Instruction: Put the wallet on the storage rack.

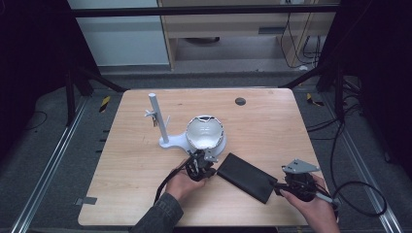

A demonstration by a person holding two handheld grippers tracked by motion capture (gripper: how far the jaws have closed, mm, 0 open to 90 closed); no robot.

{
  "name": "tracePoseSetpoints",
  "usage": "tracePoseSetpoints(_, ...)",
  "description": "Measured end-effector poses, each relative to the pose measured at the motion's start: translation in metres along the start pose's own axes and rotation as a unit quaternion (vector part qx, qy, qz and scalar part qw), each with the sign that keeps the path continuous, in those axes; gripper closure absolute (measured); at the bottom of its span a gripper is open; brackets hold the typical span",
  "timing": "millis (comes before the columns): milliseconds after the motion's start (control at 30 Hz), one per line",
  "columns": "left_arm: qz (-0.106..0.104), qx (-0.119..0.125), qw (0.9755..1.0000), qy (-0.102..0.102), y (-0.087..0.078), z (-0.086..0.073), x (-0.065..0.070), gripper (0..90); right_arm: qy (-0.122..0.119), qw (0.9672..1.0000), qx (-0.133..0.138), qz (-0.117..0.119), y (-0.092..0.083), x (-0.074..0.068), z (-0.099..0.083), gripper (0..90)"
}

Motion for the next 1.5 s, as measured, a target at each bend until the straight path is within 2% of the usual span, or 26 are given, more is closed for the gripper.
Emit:
tracePoseSetpoints(133,-0.008,0.022,0.9997,-0.004,-0.005,0.006,0.002,89.7,-0.009,0.9999,-0.004,0.012,0.001,-0.008,0.002,30.0)
tracePoseSetpoints(167,-0.005,0.025,0.9997,-0.005,-0.007,0.008,0.002,89.3,-0.014,0.9998,-0.004,0.014,0.002,-0.011,0.003,28.9)
tracePoseSetpoints(400,-0.005,0.038,0.9992,0.002,-0.011,0.024,0.004,88.6,-0.037,0.9986,-0.012,0.034,0.006,-0.031,0.011,17.0)
tracePoseSetpoints(500,-0.015,0.048,0.9987,0.001,-0.011,0.033,0.006,88.2,-0.043,0.9982,-0.014,0.040,0.007,-0.037,0.017,13.4)
tracePoseSetpoints(633,-0.012,0.044,0.9989,0.003,-0.010,0.046,0.004,88.0,-0.058,0.9970,-0.020,0.047,0.008,-0.043,0.025,13.7)
tracePoseSetpoints(700,-0.015,0.050,0.9986,0.002,-0.010,0.053,0.004,87.6,-0.067,0.9962,-0.025,0.049,0.010,-0.044,0.029,16.4)
tracePoseSetpoints(800,-0.014,0.044,0.9989,0.001,-0.007,0.063,0.003,87.3,-0.082,0.9948,-0.034,0.051,0.015,-0.045,0.035,23.3)
tracePoseSetpoints(867,-0.013,0.041,0.9991,-0.001,-0.007,0.070,0.002,86.9,-0.088,0.9935,-0.045,0.056,0.019,-0.044,0.039,28.5)
tracePoseSetpoints(967,-0.012,0.035,0.9993,-0.007,-0.006,0.077,-0.003,86.8,-0.096,0.9925,-0.053,0.053,0.022,-0.037,0.046,35.2)
tracePoseSetpoints(1033,-0.018,0.038,0.9990,-0.012,-0.005,0.080,-0.005,86.8,-0.104,0.9912,-0.063,0.052,0.024,-0.033,0.049,39.0)
tracePoseSetpoints(1300,-0.014,0.036,0.9991,-0.014,-0.006,0.085,-0.007,86.1,-0.139,0.9842,-0.095,0.052,0.032,-0.027,0.055,48.9)
tracePoseSetpoints(1500,-0.023,0.050,0.9980,-0.031,-0.007,0.088,-0.013,86.0,-0.144,0.9823,-0.105,0.058,0.037,-0.028,0.060,55.6)
Point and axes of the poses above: each handheld gripper's, and its own axes: y roughly forward along the jaws, z roughly out of its top, x roughly to its right, the point moved 6 cm from there along y, roughly forward along the jaws, and after that the axes turned 13 degrees about -z, right-handed, at the moved point
